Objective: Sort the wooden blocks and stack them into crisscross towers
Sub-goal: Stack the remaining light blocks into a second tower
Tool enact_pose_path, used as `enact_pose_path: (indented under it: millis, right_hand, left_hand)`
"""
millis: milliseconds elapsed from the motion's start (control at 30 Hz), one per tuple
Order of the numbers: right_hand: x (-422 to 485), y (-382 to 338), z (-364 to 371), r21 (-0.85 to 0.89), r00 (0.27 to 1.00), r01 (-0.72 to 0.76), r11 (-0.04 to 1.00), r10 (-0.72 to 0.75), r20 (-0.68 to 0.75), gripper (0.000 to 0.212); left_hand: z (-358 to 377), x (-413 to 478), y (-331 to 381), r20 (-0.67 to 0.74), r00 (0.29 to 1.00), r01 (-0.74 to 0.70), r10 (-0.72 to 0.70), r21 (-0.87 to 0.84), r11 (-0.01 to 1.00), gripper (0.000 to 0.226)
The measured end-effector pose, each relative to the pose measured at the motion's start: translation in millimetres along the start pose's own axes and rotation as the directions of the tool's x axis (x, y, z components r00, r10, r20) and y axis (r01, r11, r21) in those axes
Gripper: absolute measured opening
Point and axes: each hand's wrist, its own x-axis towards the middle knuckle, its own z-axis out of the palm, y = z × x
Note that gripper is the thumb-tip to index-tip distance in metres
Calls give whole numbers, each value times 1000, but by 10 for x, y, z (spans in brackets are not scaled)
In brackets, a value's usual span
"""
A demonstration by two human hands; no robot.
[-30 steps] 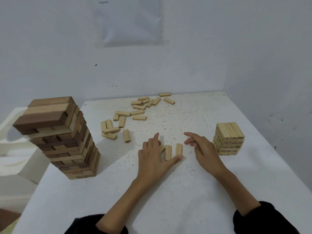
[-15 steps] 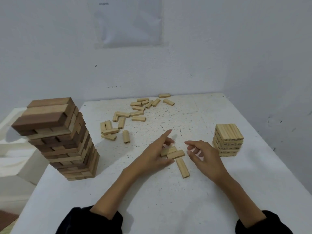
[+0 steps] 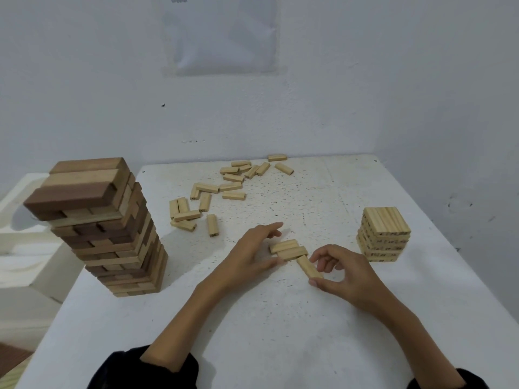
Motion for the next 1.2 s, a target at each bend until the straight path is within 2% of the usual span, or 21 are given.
enact_pose_path:
  millis: [67, 167, 233, 333, 433, 533, 700, 800, 900, 933, 1033, 1200]
  right_hand:
    - [-4, 6, -17, 18, 1000, 23, 1000, -23, -3, 36]
    - [52, 27, -17, -25, 998, 63, 998, -64, -5, 41]
    - [126, 30, -2, -81, 996, 84, 993, -85, -13, 42]
    - [229, 27, 42, -119, 992, 122, 985, -125, -23, 45]
    - [301, 26, 44, -136, 996, 92, 986, -93, -2, 59]
    - [320, 42, 34, -91, 1000, 7, 996, -6, 13, 67]
    - [275, 7, 104, -61, 1000, -23, 998, 24, 4, 63]
    - [234, -15, 109, -211, 999, -37, 977, 29, -41, 66]
    - [145, -61, 139, -445, 985, -144, 884, 169, 17, 118]
    - [103, -75, 168, -518, 975, -150, 842, 212, 61, 128]
    - [38, -120, 251, -594, 954, -124, 795, 259, 147, 129]
    - [109, -132, 327, -633, 955, -78, 771, 240, 173, 133]
  left_hand:
    - [-47, -31, -19, -46, 998, -42, 44, 37, 998, 46]
    - [-72, -80, -29, -92, 996, -16, 19, 40, 999, 37]
    - [-55, -103, -20, -107, 994, 21, -16, 51, 998, 43]
    - [-6, -107, 33, -104, 994, 38, -28, 88, 995, 63]
    - [70, -96, 89, -115, 992, 61, -47, 120, 991, 78]
    - [121, -69, 92, -126, 991, 58, -38, 160, 985, 81]
    - [64, -21, 41, -53, 998, 27, -19, 141, 990, 81]
    - [-13, -1, 14, 15, 1000, 11, -13, 151, 988, 91]
    - [-26, -57, 23, 93, 990, 69, -106, 331, 941, 113]
    - [-6, -94, 33, 114, 983, 83, -143, 418, 905, 118]
    - [99, -184, 65, 157, 970, 70, -186, 554, 830, 125]
    - [169, -177, 91, 176, 973, 28, -146, 542, 840, 117]
